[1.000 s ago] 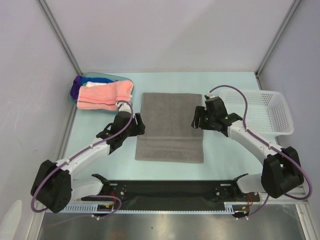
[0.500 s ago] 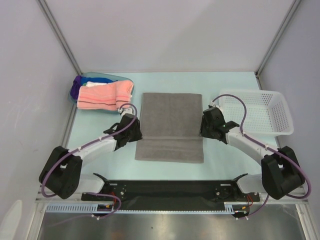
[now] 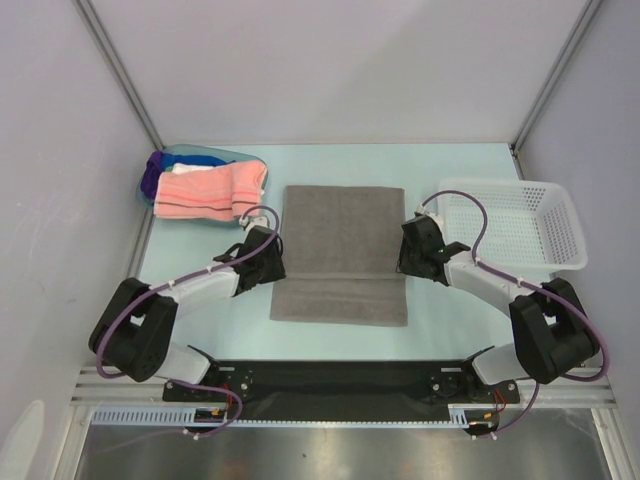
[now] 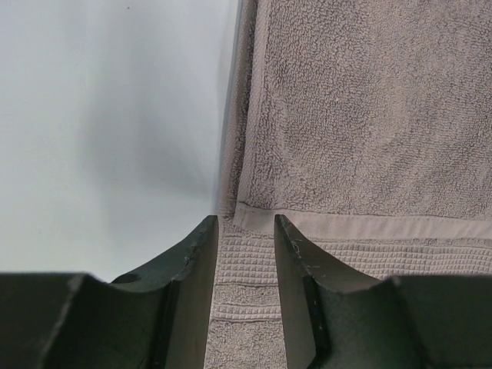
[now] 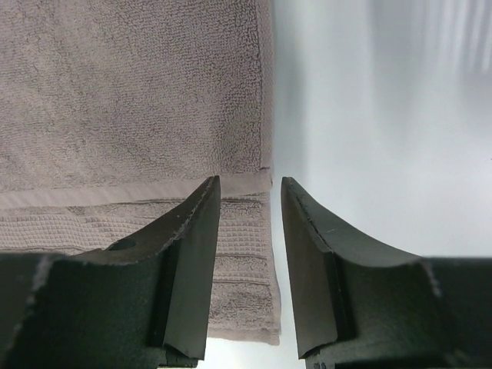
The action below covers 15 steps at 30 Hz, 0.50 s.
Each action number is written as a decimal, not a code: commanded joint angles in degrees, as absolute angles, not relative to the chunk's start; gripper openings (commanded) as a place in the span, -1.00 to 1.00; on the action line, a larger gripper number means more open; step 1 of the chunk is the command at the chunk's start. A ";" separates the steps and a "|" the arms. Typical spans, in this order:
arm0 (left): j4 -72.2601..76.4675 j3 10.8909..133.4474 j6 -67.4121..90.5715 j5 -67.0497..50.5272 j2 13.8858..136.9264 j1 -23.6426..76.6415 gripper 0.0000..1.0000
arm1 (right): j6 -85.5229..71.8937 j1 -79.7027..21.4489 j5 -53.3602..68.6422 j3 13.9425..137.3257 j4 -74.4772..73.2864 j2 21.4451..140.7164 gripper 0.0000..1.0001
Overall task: Fold and stack the towels
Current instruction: Fold the towel
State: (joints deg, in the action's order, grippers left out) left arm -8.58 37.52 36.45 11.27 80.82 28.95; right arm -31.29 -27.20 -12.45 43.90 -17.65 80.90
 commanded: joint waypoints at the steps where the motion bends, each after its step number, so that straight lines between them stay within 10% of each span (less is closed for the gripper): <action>1: -5.80 39.64 35.95 10.11 81.56 28.39 -0.20 | -31.82 -27.33 -14.24 43.77 -15.47 81.39 -0.16; 15: -4.83 40.96 34.81 9.93 83.32 28.13 -0.38 | -31.90 -27.42 -13.98 43.33 -15.21 81.39 -0.16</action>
